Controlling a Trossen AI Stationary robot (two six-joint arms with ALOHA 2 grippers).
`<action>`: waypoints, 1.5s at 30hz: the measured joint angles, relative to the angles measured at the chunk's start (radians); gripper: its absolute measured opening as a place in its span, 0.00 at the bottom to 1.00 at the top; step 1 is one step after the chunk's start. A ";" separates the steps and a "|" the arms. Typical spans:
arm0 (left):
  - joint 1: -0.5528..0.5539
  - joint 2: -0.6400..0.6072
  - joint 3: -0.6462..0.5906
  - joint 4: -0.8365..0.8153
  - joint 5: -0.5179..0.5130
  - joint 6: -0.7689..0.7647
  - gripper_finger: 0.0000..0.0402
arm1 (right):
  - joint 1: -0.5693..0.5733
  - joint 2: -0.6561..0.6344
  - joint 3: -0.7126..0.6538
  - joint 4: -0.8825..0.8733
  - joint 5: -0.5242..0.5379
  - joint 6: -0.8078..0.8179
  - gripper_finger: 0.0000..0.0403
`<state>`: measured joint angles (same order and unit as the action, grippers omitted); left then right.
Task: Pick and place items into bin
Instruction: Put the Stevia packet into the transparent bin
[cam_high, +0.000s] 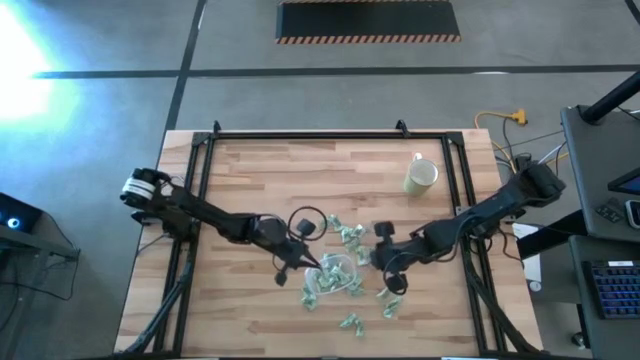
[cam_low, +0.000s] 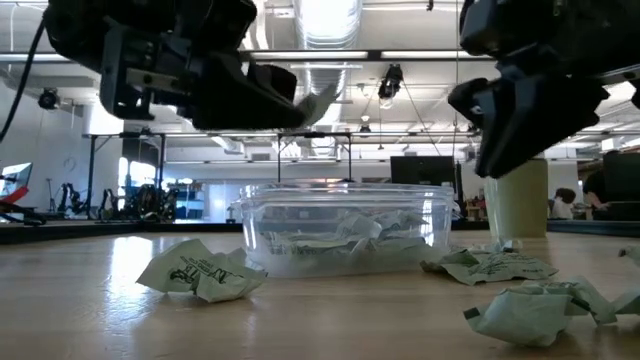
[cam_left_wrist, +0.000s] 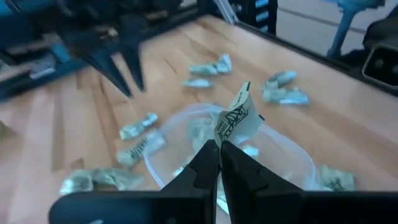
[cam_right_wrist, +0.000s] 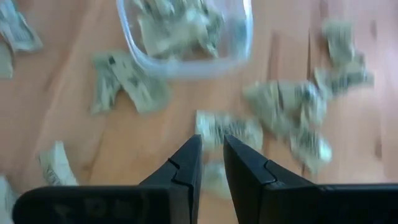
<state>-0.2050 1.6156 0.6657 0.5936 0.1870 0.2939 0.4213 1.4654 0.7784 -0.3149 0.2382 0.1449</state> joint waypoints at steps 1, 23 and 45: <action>-0.001 0.014 0.006 0.002 0.006 0.000 0.00 | 0.000 -0.006 0.000 -0.022 0.000 0.029 0.14; 0.000 0.041 0.015 -0.033 0.022 -0.079 0.13 | 0.005 -0.008 -0.016 -0.072 -0.003 0.115 0.14; 0.000 0.035 0.022 -0.026 0.006 -0.081 0.40 | 0.008 -0.008 -0.158 0.194 -0.056 0.095 0.23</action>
<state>-0.2050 1.6505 0.6872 0.5674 0.1928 0.2128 0.4294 1.4578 0.6201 -0.1212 0.1825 0.2404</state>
